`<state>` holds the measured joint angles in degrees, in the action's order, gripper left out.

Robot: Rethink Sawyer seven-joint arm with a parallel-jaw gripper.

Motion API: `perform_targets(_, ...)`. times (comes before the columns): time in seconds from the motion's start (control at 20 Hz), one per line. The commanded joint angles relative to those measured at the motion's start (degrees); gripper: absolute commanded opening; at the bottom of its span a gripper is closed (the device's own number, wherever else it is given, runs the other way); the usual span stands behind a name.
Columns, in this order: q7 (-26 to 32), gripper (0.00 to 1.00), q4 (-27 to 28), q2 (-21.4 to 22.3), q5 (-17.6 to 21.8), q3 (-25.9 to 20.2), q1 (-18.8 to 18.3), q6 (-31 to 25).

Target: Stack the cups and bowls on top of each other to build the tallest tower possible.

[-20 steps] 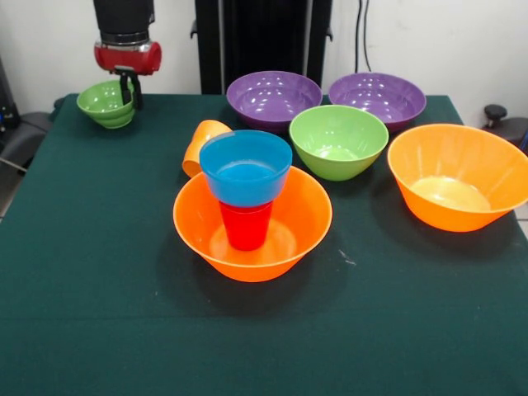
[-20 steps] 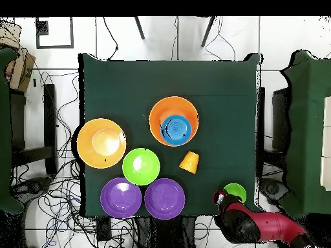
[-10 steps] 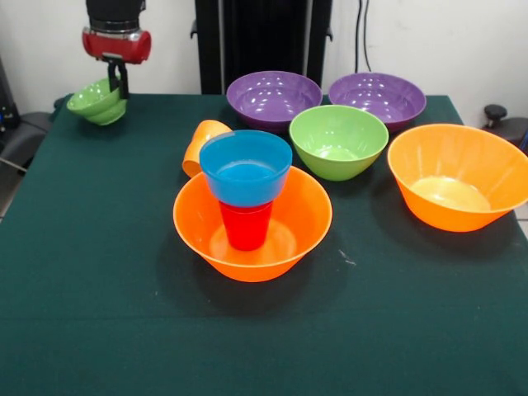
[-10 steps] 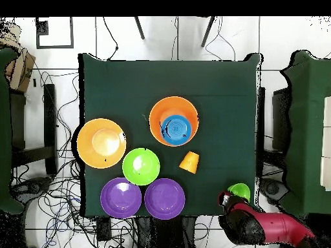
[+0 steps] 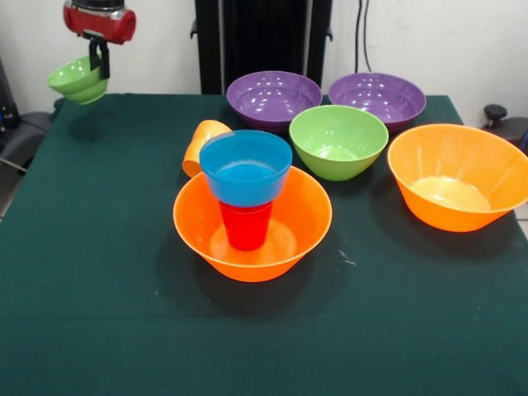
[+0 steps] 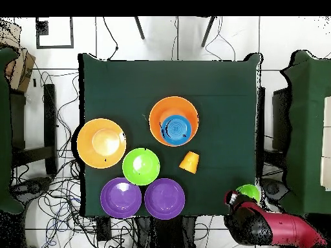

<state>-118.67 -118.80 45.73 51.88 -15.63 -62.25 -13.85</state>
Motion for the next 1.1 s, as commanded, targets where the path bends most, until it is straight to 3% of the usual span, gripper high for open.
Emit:
perform_targets(0.05, 7.0, 0.00, -0.6, 2.6, -3.6, -7.0, 4.0, -8.1)
perform_targets(0.4, 5.4, 0.00, 0.6, 1.8, -3.3, -6.0, 6.3, -8.4)
perform_targets(0.65, 6.4, 0.00, -0.3, 4.5, -5.9, -7.0, 7.6, -11.4)
perform_targets(1.1, 4.7, 0.00, 3.1, 3.8, -8.9, -7.9, 14.1, -15.0)
